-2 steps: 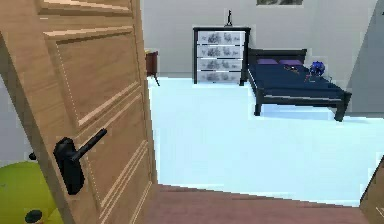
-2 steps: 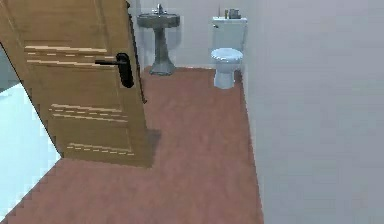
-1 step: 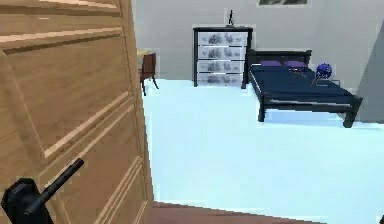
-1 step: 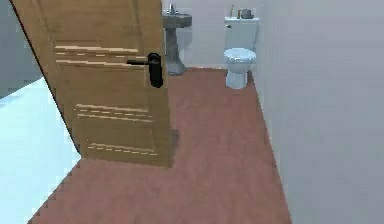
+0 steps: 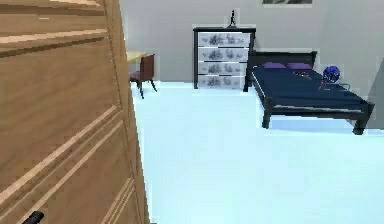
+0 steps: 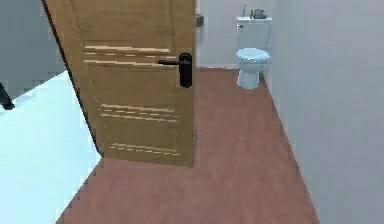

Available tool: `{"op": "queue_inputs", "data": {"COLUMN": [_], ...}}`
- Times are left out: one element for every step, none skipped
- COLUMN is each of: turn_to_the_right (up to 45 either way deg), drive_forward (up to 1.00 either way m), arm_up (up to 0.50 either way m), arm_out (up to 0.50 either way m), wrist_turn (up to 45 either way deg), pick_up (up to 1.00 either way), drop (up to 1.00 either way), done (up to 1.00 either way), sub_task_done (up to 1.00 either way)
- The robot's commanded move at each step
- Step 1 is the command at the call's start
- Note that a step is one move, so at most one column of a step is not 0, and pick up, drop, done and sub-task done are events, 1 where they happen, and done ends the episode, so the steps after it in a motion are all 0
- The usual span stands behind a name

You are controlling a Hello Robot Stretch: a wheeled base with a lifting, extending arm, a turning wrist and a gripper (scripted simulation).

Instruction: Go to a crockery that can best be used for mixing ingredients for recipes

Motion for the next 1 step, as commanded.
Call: {"op": "queue_inputs", "data": {"turn_to_the_right": [45.0], "drive_forward": [0.00], "arm_up": [0.00], "arm_out": [0.00], "wrist_turn": [0.0], "pick_up": [0.00], "drop": [0.00], "done": [0.00], "sub_task_done": [0.00]}}
